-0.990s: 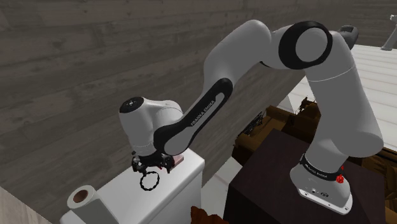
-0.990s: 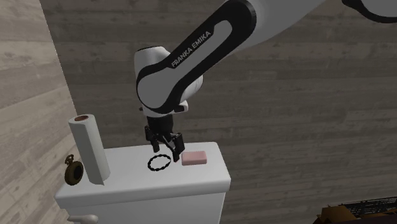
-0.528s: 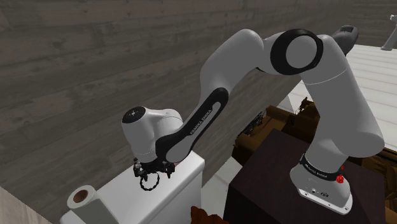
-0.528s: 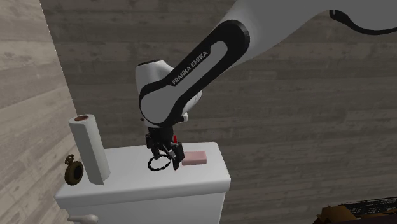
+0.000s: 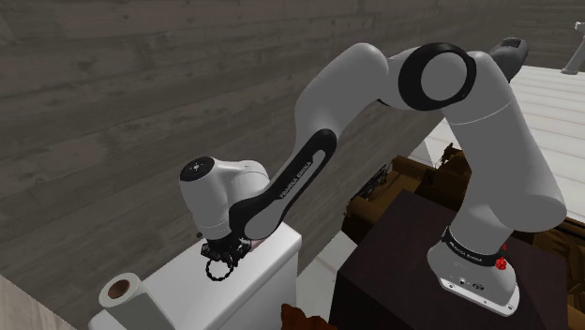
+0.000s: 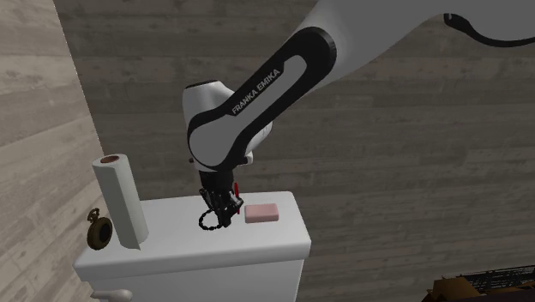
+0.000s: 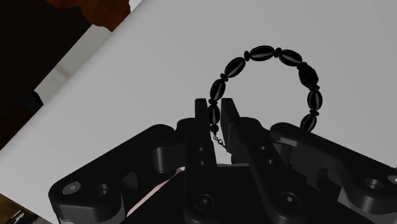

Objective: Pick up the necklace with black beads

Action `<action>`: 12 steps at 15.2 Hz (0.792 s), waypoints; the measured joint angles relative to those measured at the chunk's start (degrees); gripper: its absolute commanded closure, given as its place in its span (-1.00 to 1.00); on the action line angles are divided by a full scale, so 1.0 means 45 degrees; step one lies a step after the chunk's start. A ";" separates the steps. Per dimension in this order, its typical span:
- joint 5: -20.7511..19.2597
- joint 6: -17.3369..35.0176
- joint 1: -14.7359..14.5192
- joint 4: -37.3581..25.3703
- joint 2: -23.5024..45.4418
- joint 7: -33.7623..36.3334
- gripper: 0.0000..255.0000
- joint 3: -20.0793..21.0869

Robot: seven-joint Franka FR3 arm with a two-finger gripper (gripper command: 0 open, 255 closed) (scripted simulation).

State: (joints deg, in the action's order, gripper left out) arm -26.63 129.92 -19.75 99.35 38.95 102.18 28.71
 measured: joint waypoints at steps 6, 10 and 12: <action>0.0189 -0.0311 0.0104 0.0021 -0.0308 -0.0118 1.00 0.0149; 0.0446 -0.0739 0.0239 -0.0008 -0.0736 -0.0280 1.00 0.0348; 0.0581 -0.0960 0.0307 -0.0020 -0.0966 -0.0359 1.00 0.0452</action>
State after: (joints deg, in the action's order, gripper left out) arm -24.01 125.60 -18.37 99.26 34.61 100.56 30.74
